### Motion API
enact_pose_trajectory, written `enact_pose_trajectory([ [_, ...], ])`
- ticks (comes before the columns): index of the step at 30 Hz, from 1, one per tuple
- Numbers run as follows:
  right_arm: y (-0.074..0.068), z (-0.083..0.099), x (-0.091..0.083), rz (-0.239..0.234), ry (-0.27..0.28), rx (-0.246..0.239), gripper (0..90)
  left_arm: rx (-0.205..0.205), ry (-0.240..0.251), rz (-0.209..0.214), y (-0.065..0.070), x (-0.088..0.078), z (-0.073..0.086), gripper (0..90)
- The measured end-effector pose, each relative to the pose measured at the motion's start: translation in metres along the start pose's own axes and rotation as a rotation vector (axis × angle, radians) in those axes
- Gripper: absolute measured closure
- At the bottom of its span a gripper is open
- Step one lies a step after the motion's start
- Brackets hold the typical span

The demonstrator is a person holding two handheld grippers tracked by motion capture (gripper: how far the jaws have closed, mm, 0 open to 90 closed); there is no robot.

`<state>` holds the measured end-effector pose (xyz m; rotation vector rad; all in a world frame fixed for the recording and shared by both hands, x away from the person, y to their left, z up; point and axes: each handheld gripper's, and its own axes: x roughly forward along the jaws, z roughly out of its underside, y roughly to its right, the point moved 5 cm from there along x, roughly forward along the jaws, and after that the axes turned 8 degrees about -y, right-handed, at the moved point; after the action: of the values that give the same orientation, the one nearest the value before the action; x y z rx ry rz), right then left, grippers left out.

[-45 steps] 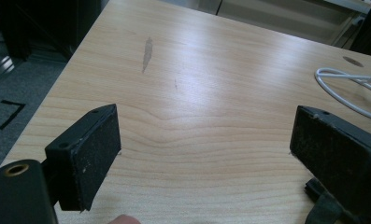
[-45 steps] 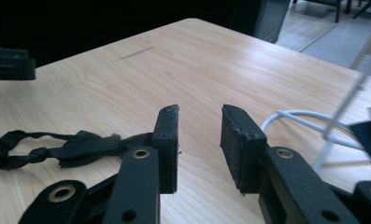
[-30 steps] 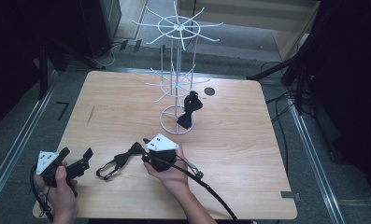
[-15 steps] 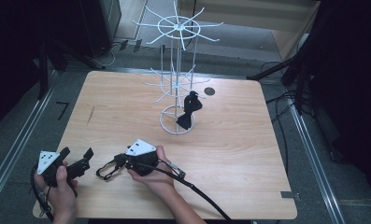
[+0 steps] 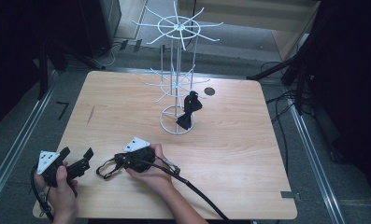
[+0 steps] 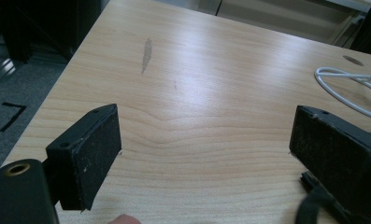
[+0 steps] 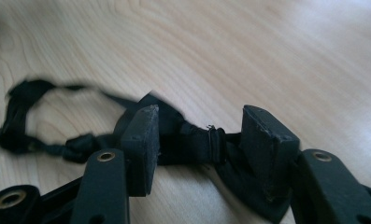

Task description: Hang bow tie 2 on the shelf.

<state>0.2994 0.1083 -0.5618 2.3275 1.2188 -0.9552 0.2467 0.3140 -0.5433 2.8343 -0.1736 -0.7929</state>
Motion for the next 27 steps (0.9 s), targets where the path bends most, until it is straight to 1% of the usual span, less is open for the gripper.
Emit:
enact_pose_trajectory([
  [2,0.0007,0.0012,0.0014,-0.010,-0.006,0.000,48.4,-0.004,0.003,-0.006,0.0000,0.0000,-0.0001,12.9],
  [6,0.0022,0.0029,0.0025,-0.026,-0.027,0.012,47.3,-0.005,0.005,-0.009,-0.0002,-0.0002,0.0000,13.2],
  [7,0.0027,0.0034,0.0027,-0.028,-0.028,0.008,47.1,-0.007,0.007,-0.011,-0.0003,-0.0003,-0.0001,13.2],
  [8,0.0029,0.0040,0.0026,-0.026,-0.027,-0.009,47.0,-0.010,0.009,-0.011,-0.0003,-0.0003,-0.0001,13.1],
  [10,0.0030,0.0045,0.0024,-0.028,-0.027,-0.020,47.1,-0.012,0.012,-0.010,-0.0003,-0.0004,-0.0001,13.1],
  [11,0.0030,0.0048,0.0022,-0.031,-0.031,-0.015,47.0,-0.013,0.013,-0.010,-0.0004,-0.0004,-0.0001,13.0],
  [13,0.0036,0.0054,0.0015,-0.040,-0.041,-0.023,47.0,-0.015,0.014,-0.010,-0.0004,-0.0004,-0.0002,13.1],
  [14,0.0041,0.0061,0.0010,-0.048,-0.054,-0.032,47.5,-0.016,0.015,-0.010,-0.0005,-0.0004,-0.0002,13.0],
  [15,0.0037,0.0070,0.0009,-0.038,-0.060,-0.053,48.1,-0.016,0.014,-0.010,-0.0004,-0.0003,-0.0002,13.0],
  [16,0.0026,0.0078,-0.0004,-0.038,-0.066,-0.064,49.1,-0.015,0.014,-0.009,-0.0004,-0.0004,-0.0002,13.0],
  [17,0.0034,0.0082,-0.0010,-0.045,-0.069,-0.067,49.4,-0.014,0.013,-0.009,-0.0004,-0.0005,-0.0001,13.1],
  [19,0.0032,0.0087,-0.0029,-0.052,-0.081,-0.077,53.1,-0.014,0.013,-0.010,-0.0004,-0.0004,-0.0002,13.0],
  [20,0.0024,0.0090,-0.0037,-0.053,-0.085,-0.078,56.6,-0.013,0.012,-0.009,-0.0004,-0.0004,-0.0001,13.1],
  [23,-0.0011,0.0097,-0.0058,-0.052,-0.090,-0.117,71.3,-0.013,0.012,-0.010,-0.0004,-0.0004,-0.0001,13.1],
  [24,-0.0034,0.0098,-0.0063,-0.046,-0.091,-0.136,73.7,-0.013,0.012,-0.010,-0.0004,-0.0005,-0.0001,13.0],
  [25,-0.0044,0.0097,-0.0064,-0.040,-0.093,-0.144,75.4,-0.013,0.013,-0.010,-0.0004,-0.0005,-0.0001,13.1],
  [27,-0.0053,0.0098,-0.0069,-0.040,-0.097,-0.141,77.6,-0.014,0.015,-0.009,-0.0004,-0.0007,-0.0001,13.1],
])
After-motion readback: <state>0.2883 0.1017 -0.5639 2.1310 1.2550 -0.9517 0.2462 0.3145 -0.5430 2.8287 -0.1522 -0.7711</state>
